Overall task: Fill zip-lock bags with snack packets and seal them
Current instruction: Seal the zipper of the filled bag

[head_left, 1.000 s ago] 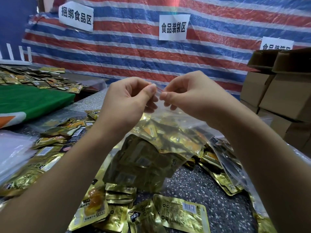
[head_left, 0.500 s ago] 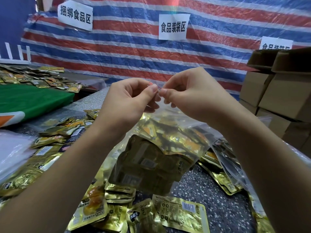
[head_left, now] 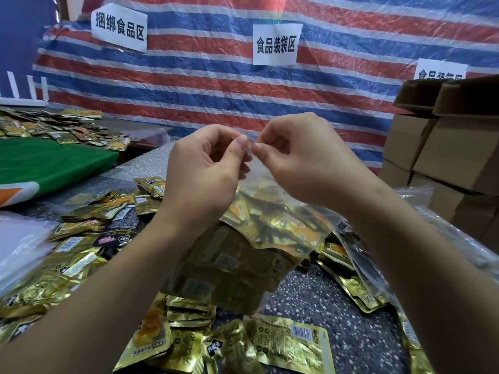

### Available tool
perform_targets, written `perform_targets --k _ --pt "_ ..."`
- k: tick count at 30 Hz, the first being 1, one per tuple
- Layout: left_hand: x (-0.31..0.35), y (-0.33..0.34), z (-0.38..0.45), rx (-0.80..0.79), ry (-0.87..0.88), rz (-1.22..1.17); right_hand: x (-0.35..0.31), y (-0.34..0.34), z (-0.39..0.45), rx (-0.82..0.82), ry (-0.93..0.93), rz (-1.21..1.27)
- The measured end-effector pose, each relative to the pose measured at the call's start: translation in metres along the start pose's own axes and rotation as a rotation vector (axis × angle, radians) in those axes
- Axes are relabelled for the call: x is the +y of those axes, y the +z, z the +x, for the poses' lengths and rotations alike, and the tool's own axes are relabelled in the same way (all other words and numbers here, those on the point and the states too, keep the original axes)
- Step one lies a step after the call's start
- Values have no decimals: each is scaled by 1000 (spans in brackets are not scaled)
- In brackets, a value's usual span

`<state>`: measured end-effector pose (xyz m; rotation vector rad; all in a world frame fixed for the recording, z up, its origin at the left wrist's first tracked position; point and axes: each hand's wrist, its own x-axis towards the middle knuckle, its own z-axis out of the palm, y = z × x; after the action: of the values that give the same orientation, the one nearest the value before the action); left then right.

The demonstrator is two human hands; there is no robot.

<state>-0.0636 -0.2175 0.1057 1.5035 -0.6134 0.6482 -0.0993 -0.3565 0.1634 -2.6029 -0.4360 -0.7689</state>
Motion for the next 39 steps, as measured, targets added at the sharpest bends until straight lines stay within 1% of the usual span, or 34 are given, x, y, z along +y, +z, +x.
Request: perform_targets --k 3,6,12,18,27,33,36,39 --pt "-3 1 -1 71 4 20 0 5 -2 15 -17 -70" --pt "-3 2 -1 123 22 32 5 9 -8 32 -24 -78" --pt "-3 -3 0 170 25 27 23 7 -21 35 6 -48" --pt "-4 -11 5 201 36 35 43 0 -36 21 -9 -84" --pt "-3 -9 3 181 33 42 60 -8 -47 20 -160 -138" --pt "-6 -8 5 148 21 30 67 -6 -49 81 -253 -270" --pt "-8 -10 8 123 14 34 67 -9 -47 50 -293 -326" --pt "-9 -14 10 112 10 31 69 -13 -44 -20 -296 -293"
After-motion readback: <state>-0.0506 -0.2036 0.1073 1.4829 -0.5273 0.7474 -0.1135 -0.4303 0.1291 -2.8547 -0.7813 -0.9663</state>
